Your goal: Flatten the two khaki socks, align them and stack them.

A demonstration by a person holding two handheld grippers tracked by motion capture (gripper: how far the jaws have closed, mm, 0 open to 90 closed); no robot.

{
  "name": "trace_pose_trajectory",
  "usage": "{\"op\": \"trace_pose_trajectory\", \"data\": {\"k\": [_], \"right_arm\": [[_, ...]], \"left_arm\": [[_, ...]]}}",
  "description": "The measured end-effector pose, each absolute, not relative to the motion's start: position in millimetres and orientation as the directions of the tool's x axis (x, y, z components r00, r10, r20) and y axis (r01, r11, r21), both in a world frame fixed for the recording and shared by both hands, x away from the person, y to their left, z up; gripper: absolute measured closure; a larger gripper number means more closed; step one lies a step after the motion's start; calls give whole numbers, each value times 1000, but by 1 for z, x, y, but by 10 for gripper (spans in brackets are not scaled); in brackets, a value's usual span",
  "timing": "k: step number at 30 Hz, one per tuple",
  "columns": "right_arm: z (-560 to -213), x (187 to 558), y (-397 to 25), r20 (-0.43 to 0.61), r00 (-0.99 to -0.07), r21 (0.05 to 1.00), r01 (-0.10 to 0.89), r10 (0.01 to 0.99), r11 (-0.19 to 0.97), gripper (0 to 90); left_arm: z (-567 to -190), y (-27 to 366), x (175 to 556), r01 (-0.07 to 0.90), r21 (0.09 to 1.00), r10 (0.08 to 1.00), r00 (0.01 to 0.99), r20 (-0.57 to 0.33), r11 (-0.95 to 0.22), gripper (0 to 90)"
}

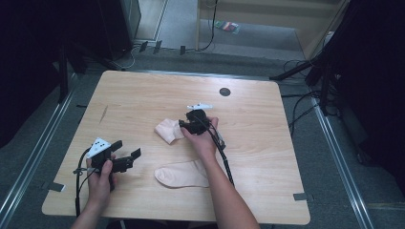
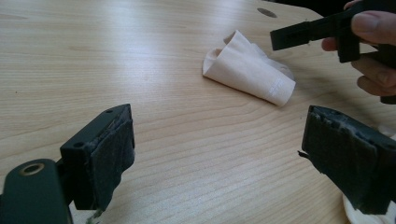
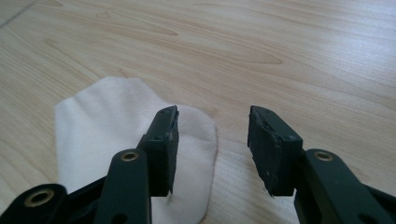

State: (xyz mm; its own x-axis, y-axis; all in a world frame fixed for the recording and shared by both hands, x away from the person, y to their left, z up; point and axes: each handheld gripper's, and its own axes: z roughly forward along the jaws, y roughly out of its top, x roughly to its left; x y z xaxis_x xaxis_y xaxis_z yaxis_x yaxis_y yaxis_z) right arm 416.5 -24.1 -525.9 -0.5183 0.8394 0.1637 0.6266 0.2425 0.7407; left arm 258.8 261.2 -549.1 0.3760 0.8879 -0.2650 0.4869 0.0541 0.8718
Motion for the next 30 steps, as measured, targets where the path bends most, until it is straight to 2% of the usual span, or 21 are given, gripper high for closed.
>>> {"op": "trace_pose_trajectory", "data": {"k": [6, 12, 13, 15, 16, 17, 19, 25, 30], "right_arm": [[-532, 424, -17, 183, -566, 741, 616, 804, 265, 454], [-541, 420, -5, 91, -601, 720, 591, 794, 364, 463], [-543, 418, -4, 65, -609, 726, 572, 791, 381, 513], [-543, 416, -3, 58, -610, 730, 566, 790, 384, 548], [-544, 413, -1, 47, -618, 737, 552, 785, 390, 699], [-544, 413, -1, 47, -618, 737, 552, 785, 390, 699], [-542, 407, 3, 19, -629, 735, 536, 777, 416, 828], [-527, 402, 3, 79, -610, 753, 555, 788, 354, 840], [-492, 394, 5, 161, -603, 781, 562, 782, 273, 840]], "left_arm": [[-549, 260, 259, 490, 870, 889, 375, -264, 52, 100], [-549, 259, 259, 495, 867, 889, 376, -262, 46, 101], [-550, 259, 259, 495, 868, 889, 376, -261, 45, 101], [-550, 259, 259, 496, 867, 889, 377, -259, 43, 101], [-550, 259, 260, 499, 866, 891, 374, -259, 42, 101], [-550, 259, 260, 499, 866, 891, 374, -259, 42, 101], [-550, 258, 261, 504, 863, 893, 373, -252, 33, 102], [-548, 253, 264, 527, 850, 904, 362, -229, 5, 102], [-547, 245, 271, 538, 843, 908, 352, -228, 3, 102]]}}
